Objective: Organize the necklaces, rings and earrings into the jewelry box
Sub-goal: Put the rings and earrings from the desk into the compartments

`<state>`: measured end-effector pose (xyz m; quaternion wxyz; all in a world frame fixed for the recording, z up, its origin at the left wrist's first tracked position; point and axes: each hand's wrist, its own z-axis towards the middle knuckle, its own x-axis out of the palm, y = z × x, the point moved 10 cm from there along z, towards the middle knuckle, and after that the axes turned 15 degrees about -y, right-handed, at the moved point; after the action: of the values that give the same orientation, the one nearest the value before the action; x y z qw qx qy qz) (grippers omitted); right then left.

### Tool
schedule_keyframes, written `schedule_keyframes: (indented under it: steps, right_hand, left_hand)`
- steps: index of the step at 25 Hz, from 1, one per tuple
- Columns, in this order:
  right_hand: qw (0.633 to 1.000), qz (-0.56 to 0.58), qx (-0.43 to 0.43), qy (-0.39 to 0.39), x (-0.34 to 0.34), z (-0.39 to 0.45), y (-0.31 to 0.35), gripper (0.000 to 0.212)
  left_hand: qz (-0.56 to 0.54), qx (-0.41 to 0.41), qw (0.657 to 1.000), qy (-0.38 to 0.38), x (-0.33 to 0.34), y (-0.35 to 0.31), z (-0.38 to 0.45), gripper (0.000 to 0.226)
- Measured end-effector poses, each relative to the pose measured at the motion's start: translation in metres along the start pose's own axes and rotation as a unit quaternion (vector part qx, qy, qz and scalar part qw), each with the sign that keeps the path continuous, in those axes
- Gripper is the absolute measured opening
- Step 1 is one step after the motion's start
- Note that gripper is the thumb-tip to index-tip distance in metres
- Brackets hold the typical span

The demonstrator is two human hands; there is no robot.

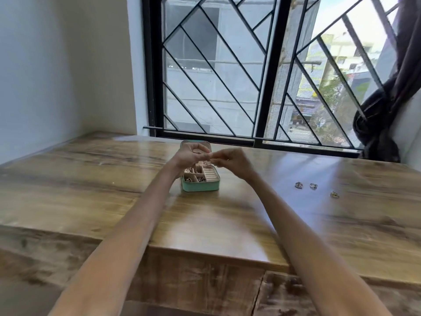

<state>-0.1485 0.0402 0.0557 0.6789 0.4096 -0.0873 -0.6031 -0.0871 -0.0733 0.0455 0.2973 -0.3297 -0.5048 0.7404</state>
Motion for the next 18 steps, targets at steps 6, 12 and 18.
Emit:
schedule_keyframes:
  steps: [6, 12, 18]
  right_hand:
    - [0.992, -0.107, 0.002, -0.066, -0.002, -0.002, -0.014, 0.014]
    - [0.975, -0.200, -0.021, -0.096, 0.005, -0.007, -0.006, 0.010]
    - [0.982, -0.180, -0.013, -0.055, 0.008, -0.008, -0.008, 0.012]
  left_hand:
    - [0.167, 0.111, 0.980, 0.008, 0.007, -0.004, 0.005, 0.025]
    - [0.322, 0.169, 0.931, -0.033, 0.007, -0.008, 0.001, 0.025]
    - [0.376, 0.207, 0.902, -0.043, 0.006, -0.015, -0.005, 0.020]
